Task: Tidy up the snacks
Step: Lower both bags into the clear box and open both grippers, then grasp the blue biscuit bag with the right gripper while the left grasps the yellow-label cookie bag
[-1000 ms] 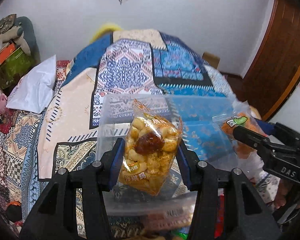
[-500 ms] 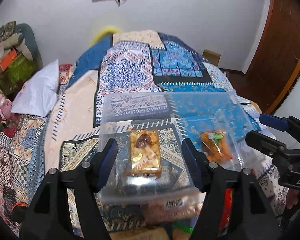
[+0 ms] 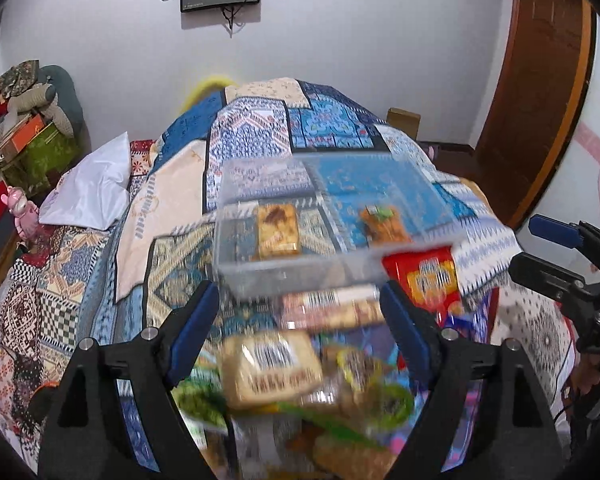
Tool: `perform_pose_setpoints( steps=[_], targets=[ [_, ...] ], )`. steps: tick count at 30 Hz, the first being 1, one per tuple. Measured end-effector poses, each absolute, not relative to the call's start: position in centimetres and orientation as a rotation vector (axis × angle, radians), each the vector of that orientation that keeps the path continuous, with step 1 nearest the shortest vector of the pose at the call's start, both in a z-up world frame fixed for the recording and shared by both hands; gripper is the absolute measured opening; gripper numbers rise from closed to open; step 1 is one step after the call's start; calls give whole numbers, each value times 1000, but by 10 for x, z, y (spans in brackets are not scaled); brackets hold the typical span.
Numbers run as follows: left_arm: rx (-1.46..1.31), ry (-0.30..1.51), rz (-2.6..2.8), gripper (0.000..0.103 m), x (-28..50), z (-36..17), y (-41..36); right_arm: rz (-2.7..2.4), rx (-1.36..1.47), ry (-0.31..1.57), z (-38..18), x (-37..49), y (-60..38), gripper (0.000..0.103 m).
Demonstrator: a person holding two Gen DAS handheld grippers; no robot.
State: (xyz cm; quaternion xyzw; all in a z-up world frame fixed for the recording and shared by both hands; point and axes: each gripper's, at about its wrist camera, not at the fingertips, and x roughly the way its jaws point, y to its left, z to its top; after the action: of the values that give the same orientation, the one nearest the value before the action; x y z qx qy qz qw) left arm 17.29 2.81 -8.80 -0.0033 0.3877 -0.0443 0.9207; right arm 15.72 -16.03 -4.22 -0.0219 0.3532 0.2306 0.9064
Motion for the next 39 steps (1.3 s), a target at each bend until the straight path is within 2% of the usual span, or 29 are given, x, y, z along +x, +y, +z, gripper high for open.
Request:
perform_pose_setpoints(
  steps=[9,20,22,24,25,32,39],
  targets=[
    [57,888,-143,84,144,-138,7,434,-41,854,-91,135,-170,89],
    [85,889,-144,84,150,-161,-3,458,1,957,-126,131,-162,89],
    [111,871,-145,83,149,-163,-6,461,-2,959,-129,131,-159,89],
    [149,848,-145,76,148,-165,-6,469,3,963,-132,130,-156,89],
    [158,842,-146,76,147,-166,-6,470,16,964,-133,131,-157,89],
    [166,816,-141,68,140,-165,-2,492,66,952,-132,131,-165,66],
    [116,801,-135,67,137,-156,5,475,46,925,-122,124,-169,62]
  ],
)
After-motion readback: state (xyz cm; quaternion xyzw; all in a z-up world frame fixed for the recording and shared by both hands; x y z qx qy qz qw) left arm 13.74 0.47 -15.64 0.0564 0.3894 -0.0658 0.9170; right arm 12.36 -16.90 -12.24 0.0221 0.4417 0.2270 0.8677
